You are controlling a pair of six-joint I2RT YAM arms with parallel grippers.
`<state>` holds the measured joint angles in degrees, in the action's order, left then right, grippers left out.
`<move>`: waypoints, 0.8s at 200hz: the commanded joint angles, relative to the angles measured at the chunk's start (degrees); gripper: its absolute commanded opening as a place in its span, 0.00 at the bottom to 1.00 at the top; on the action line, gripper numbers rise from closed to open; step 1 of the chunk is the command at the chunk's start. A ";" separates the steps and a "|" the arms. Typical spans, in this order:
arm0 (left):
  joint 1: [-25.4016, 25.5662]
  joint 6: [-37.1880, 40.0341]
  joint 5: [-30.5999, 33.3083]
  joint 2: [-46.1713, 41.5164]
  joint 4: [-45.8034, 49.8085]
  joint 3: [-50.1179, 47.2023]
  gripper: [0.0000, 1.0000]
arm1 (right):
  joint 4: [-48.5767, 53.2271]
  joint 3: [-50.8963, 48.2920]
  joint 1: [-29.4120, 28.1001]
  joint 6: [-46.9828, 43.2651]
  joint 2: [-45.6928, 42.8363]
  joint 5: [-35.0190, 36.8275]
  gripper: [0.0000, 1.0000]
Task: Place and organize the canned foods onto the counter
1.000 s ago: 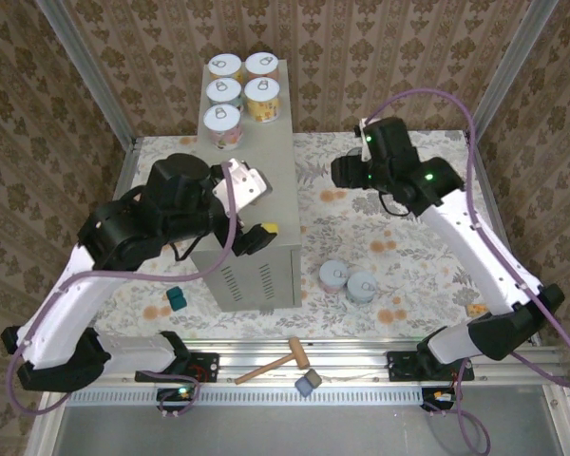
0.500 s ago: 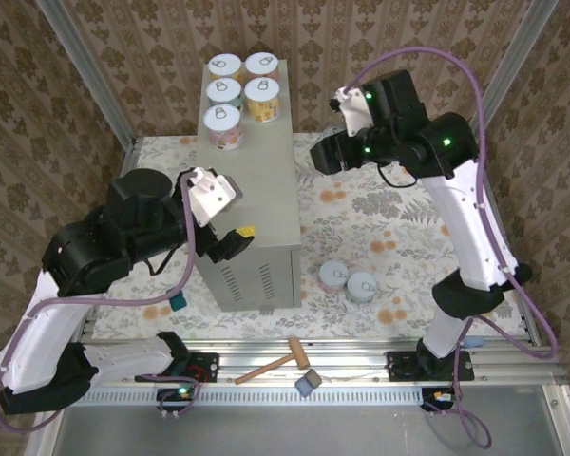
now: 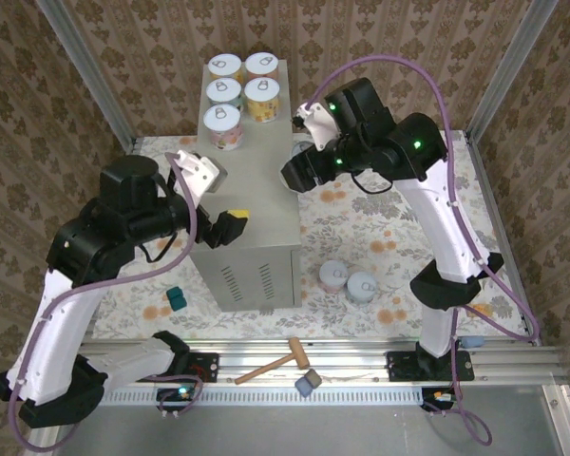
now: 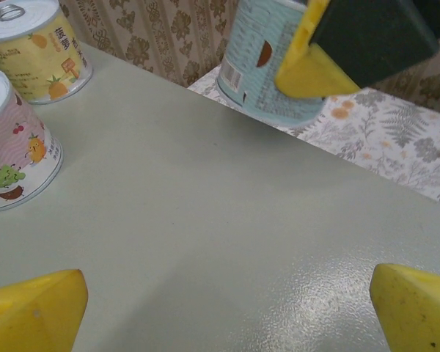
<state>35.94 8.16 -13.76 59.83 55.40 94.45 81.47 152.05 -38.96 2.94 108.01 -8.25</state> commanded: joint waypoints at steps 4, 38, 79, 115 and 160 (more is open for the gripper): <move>-2.73 -2.54 -7.35 -0.81 -3.73 -1.23 1.00 | -1.92 3.22 -1.48 -0.92 1.40 -1.34 0.70; -5.88 -2.87 -8.57 -2.72 -7.49 -4.68 1.00 | -2.11 4.64 -2.95 -0.66 3.06 -0.83 0.71; -9.47 -4.21 -9.27 -4.76 -11.99 -8.00 1.00 | -2.89 5.11 -4.69 -0.76 4.21 0.07 0.73; -11.40 -4.81 -7.94 -5.04 -14.31 -9.39 1.00 | -4.01 5.28 -5.51 -0.57 5.50 0.17 0.75; -12.06 -5.12 -8.49 -5.34 -16.62 -11.21 1.00 | -4.90 5.71 -6.39 -0.70 7.02 1.62 0.80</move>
<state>24.64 4.43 -21.26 55.27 41.82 84.16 78.24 156.09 -44.66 2.94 113.56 -7.97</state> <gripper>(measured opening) 0.999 0.786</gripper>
